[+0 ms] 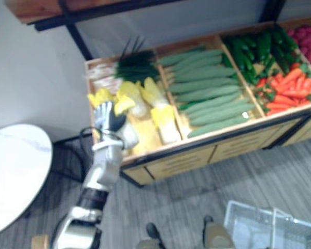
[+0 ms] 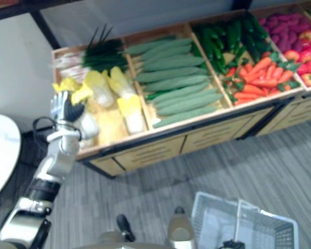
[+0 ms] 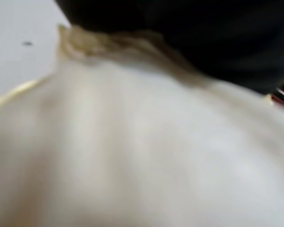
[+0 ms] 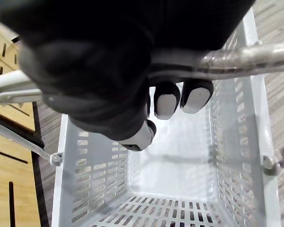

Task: Pick vegetable in the basket

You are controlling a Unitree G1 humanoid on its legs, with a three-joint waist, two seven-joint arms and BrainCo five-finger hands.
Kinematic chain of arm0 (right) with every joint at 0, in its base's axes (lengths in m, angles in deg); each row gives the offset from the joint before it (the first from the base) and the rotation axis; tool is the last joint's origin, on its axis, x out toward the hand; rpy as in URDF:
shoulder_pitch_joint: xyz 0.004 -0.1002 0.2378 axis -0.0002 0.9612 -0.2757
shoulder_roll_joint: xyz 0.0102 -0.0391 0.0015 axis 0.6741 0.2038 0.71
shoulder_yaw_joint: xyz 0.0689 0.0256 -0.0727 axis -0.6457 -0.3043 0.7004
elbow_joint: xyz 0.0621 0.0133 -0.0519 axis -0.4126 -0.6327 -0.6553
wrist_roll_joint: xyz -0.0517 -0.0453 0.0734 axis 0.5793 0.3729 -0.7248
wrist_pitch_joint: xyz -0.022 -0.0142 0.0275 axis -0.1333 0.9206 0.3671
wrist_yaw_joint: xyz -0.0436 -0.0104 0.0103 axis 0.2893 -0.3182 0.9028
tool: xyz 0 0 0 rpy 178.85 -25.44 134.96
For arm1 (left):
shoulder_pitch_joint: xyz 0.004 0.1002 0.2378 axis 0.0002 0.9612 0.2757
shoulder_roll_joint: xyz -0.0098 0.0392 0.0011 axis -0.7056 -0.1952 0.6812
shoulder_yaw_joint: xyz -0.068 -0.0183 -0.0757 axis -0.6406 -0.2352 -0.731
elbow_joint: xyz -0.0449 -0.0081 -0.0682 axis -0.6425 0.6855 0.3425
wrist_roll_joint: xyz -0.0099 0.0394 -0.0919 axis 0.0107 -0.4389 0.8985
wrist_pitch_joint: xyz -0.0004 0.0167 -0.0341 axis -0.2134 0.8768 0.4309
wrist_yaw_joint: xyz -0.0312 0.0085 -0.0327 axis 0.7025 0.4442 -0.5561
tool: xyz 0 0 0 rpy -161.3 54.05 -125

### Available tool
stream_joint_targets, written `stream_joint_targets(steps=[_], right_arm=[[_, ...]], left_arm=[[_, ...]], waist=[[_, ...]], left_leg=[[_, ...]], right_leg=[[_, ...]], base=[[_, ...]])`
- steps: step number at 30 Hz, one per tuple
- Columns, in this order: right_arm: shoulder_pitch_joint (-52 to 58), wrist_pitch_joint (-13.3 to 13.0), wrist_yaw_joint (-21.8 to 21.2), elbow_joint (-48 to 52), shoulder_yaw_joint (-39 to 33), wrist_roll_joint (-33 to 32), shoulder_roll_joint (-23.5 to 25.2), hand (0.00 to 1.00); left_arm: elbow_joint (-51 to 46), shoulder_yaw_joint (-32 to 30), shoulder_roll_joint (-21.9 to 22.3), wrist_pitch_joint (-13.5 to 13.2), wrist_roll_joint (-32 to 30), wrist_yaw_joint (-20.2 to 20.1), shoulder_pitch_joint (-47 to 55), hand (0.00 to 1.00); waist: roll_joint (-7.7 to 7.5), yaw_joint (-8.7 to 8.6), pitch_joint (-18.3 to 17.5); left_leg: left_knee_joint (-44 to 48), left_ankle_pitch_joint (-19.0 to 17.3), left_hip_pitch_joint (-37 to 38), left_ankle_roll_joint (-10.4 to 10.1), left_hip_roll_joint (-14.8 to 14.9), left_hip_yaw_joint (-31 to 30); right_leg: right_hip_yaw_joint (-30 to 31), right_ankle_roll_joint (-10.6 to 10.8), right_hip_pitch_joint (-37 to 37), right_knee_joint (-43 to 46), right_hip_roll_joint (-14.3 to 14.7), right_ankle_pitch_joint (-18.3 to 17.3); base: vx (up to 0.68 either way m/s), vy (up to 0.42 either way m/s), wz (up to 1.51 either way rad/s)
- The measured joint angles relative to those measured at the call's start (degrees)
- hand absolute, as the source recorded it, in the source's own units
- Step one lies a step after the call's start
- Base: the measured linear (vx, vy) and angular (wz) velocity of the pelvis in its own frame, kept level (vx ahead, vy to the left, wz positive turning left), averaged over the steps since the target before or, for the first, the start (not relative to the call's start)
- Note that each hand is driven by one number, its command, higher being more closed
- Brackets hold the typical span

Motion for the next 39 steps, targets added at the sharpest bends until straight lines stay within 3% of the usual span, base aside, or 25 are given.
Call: stream_joint_targets(steps=[1, 2, 3, 4, 5, 6, 7, 8, 10, 12, 13, 14, 16, 20, 22, 24, 25, 27, 28, 29, 31, 35, 37, 38, 39], right_arm=[[0.0, 0.0, 0.0, 0.3, 0.1, 0.0, -0.3, 1.00], [-0.6, 0.0, 0.0, 0.6, 0.5, 0.2, -0.8, 1.00], [-1.6, 0.0, 0.4, 1.0, 0.6, 0.7, -0.8, 1.00], [-2.8, 0.2, 0.9, 1.1, 1.9, 1.4, -0.9, 1.00], [-3.8, 0.3, 0.9, 1.2, 3.0, 2.0, -1.0, 1.00], [-4.6, 0.2, 0.9, 2.0, 4.7, 2.6, -1.1, 1.00], [-5.2, 0.2, 0.9, 3.4, 6.5, 3.0, -1.6, 1.00], [-5.1, 0.2, 0.9, 3.9, 7.3, 3.2, -2.0, 1.00], [-5.6, 0.5, -0.3, 7.4, 11.8, 5.2, -2.9, 1.00], [-5.7, 0.7, -0.6, 9.1, 15.5, 6.6, -3.7, 1.00], [-5.6, 0.8, -1.5, 11.0, 20.4, 8.0, -4.3, 1.00], [-6.0, 0.8, -1.8, 11.6, 22.1, 8.8, -4.6, 1.00], [-6.2, 1.0, -2.9, 14.2, 27.1, 10.2, -4.9, 1.00], [-6.0, 2.0, -2.8, 17.6, 29.5, 10.6, -2.8, 1.00], [-7.8, 2.1, -2.8, 19.0, 31.6, 10.6, -1.9, 1.00], [-9.4, 2.1, -2.9, 21.2, 36.6, 9.8, -1.8, 1.00], [-9.6, 2.0, -2.9, 23.1, 38.4, 9.5, -1.8, 1.00], [-10.3, 1.4, -3.0, 24.7, 40.3, 9.5, -1.5, 1.00], [-10.6, 1.2, -3.3, 25.6, 41.3, 9.5, -1.0, 1.00], [-10.6, 1.1, -3.7, 26.3, 41.7, 9.5, -0.5, 1.00], [-10.2, 1.0, -4.7, 28.4, 45.6, 9.5, 0.6, 1.00], [-10.2, 0.9, -6.4, 28.8, 50.5, 9.4, 1.7, 1.00], [-10.5, 0.9, -7.2, 29.7, 50.9, 9.3, 1.8, 1.00], [-10.6, 0.9, -7.3, 30.3, 51.2, 9.3, 1.8, 1.00], [-10.7, 0.5, -7.7, 31.8, 52.6, 8.6, 1.2, 1.00]], left_arm=[[-0.5, 0.1, 0.9, -0.6, 0.0, 0.0, 1.3, 1.00], [-1.5, 0.1, 2.2, -1.5, 0.1, 0.0, 4.1, 1.00], [-2.9, 0.0, 2.7, -1.7, 0.2, -0.2, 6.8, 1.00], [-5.3, -0.3, 3.7, -2.4, 0.3, -0.9, 12.9, 1.00], [-5.4, -0.6, 4.3, -2.8, 0.3, -1.4, 15.2, 1.00], [-4.8, -0.1, 5.1, -3.1, 0.4, -2.4, 17.8, 1.00], [-3.2, 2.0, 7.1, -4.4, 0.8, -4.5, 19.6, 1.00], [-1.8, 3.2, 8.2, -5.3, 0.9, -5.4, 19.9, 1.00], [8.1, 9.0, 12.8, -8.0, 1.0, -9.8, 18.7, 1.00], [11.6, 10.2, 15.2, -8.4, 1.2, -11.1, 18.9, 1.00], [14.7, 11.5, 16.9, -8.8, 1.2, -12.4, 20.3, 1.00], [15.5, 12.0, 17.3, -9.0, 1.2, -12.6, 21.1, 1.00], [18.0, 15.1, 17.5, -9.2, 1.3, -13.1, 22.6, 1.00], [18.6, 18.1, 17.4, -9.2, 1.3, -13.1, 24.4, 1.00], [18.6, 18.5, 17.5, -9.1, 1.3, -13.1, 24.3, 1.00], [18.3, 18.9, 17.5, -9.1, 1.3, -12.9, 23.4, 1.00], [18.3, 19.9, 17.5, -9.1, 1.3, -12.8, 22.2, 1.00], [18.3, 20.9, 18.1, -9.1, 1.3, -12.8, 20.6, 1.00], [18.4, 21.9, 18.3, -9.1, 1.3, -12.9, 19.8, 1.00], [18.5, 22.6, 18.2, -9.1, 1.3, -13.0, 19.3, 1.00], [19.0, 25.0, 18.1, -9.1, 1.3, -13.0, 18.8, 1.00], [21.0, 27.9, 17.5, -7.6, 1.3, -12.9, 17.5, 1.00], [21.1, 28.6, 16.7, -6.5, 1.3, -12.0, 16.7, 1.00], [21.1, 28.6, 16.7, -6.0, 1.3, -11.6, 16.4, 0.00], [21.2, 28.5, 16.5, -5.0, 1.4, -10.5, 15.5, 0.00]], waist=[[0.16, -0.08, -0.1], [0.33, 0.15, -0.3], [-0.20, 0.77, -0.5], [-2.38, 1.95, -1.4], [-2.41, 2.47, -1.4], [-2.18, 2.63, -1.6], [-1.57, 1.58, -2.1], [-0.89, 1.30, -2.2], [0.75, 0.63, -2.7], [0.96, 0.81, -2.6], [1.06, 1.38, -2.7], [1.30, 1.48, -2.8], [2.34, 3.01, -2.8], [2.13, 4.57, -2.2], [1.34, 5.57, -1.7], [1.77, 6.42, -1.9], [1.94, 6.70, -2.0], [2.68, 7.19, -2.5], [1.68, 7.41, -2.6], [0.63, 7.45, -2.6], [-3.27, 7.55, -3.7], [-3.69, 7.04, -3.7], [-3.84, 6.82, -3.6], [-3.78, 6.69, -3.5], [-3.43, 6.12, -3.4]], left_leg=[[0.0, -0.3, 0.2, 0.3, 0.3, 1.5], [0.0, -0.8, 0.9, 0.7, 1.4, 5.6], [0.8, -1.1, 1.6, 1.0, 2.2, 9.2], [4.3, -3.5, 3.8, -0.7, 3.6, 16.5], [6.2, -4.6, 4.9, -1.2, 4.7, 19.7], [9.0, -5.8, 6.0, -1.6, 6.2, 23.4], [12.4, -8.7, 7.4, -2.0, 8.3, 27.0], [14.0, -9.6, 8.0, -2.8, 9.5, 28.5], [24.9, -9.6, 10.0, -1.0, 15.3, 29.8], [32.3, -7.2, 10.1, 2.9, 18.2, 24.3], [42.1, -3.1, 7.6, 9.0, 19.7, 11.9], [46.8, -4.8, 5.7, 8.1, 19.3, 6.3], [62.0, -11.7, -2.2, 4.9, 14.5, -11.5], [65.1, -16.2, -12.5, 3.4, 7.7, -21.5], [57.8, -18.3, -16.5, 3.1, 3.3, -23.0], [37.5, -18.3, -18.2, 3.2, -1.9, -26.3], [26.9, -15.8, -18.1, 3.1, -3.1, -26.4], [19.4, -9.4, -17.5, 4.1, -3.2, -25.9], [18.6, -6.7, -16.8, 5.3, -4.2, -25.4], [18.3, -7.0, -16.4, 5.7, -4.9, -24.7], [13.4, -8.4, -13.1, 7.0, -9.4, -22.2], [8.4, -10.3, -3.6, 9.7, -12.0, -19.7], [8.2, -12.2, 1.1, 10.2, -11.9, -20.3], [8.0, -12.2, 1.8, 10.2, -11.7, -20.6], [7.5, -12.2, 3.0, 10.2, -10.5, -21.5]], right_leg=[[-5.6, -2.5, 0.0, 0.1, -2.0, 0.1], [-16.8, -7.0, 0.1, 1.4, -5.6, -0.4], [-25.2, -9.6, -0.1, 4.4, -9.1, 0.1], [-35.7, -11.5, -0.7, 8.5, -12.8, 3.7], [-38.0, -11.0, -0.8, 8.9, -12.3, 4.0], [-38.7, -10.3, -1.1, 8.5, -11.0, 3.8], [-35.9, -6.2, -2.1, 7.6, -8.5, 2.7], [-34.3, -5.5, -2.9, 7.5, -7.3, 2.7], [-26.1, -6.3, -5.8, 7.8, -2.0, 1.2], [-21.3, -7.0, -6.1, 7.4, 1.1, 0.7], [-14.5, -8.1, -5.9, 6.1, 4.9, -0.1], [-11.8, -8.3, -5.9, 5.8, 6.5, -0.2], [-3.0, -10.2, -3.8, 5.3, 12.4, -0.8], [4.4, -10.4, 3.5, 1.4, 15.6, -0.7], [8.8, -10.4, 5.3, -0.1, 15.3, -0.7], [12.4, -9.9, 7.0, -2.7, 14.8, -0.6], [13.3, -8.9, 7.7, -3.9, 14.8, -0.7], [14.2, -7.0, 8.3, -4.1, 15.0, -2.0], [15.2, -5.9, 8.9, -4.0, 14.5, -3.6], [15.5, -5.3, 8.9, -3.4, 13.5, -4.6], [16.6, -2.3, 7.1, 2.8, 9.1, -8.8], [14.2, 5.5, -0.8, 28.0, 6.3, -6.2], [9.6, 1.3, -5.3, 37.7, 3.9, -9.0], [8.2, 0.2, -6.6, 37.8, 3.3, -9.7], [5.8, -1.2, -9.2, 36.0, 2.6, -10.5]], base=[[0.08, 0.130, -1.18], [0.10, 0.151, -1.40], [0.12, 0.060, -2.51], [0.11, -0.013, -2.52], [0.11, -0.112, -2.69], [0.10, -0.194, -2.08], [0.10, -0.210, -1.81], [0.12, -0.225, -1.73], [0.15, -0.208, -1.98], [0.15, -0.153, -2.02], [0.14, -0.082, -2.27], [0.22, -0.070, -2.81], [0.28, -0.010, -2.43], [0.27, 0.066, -1.23], [0.20, 0.122, -1.04], [0.27, 0.227, -0.98], [0.29, 0.238, -0.48], [0.31, 0.226, -0.28], [0.35, 0.252, -0.24], [0.38, 0.249, -0.20], [0.45, 0.210, -0.25], [0.40, 0.137, -0.27], [0.43, 0.057, 0.11], [0.40, 0.001, 0.23], [0.41, -0.042, 0.30]])
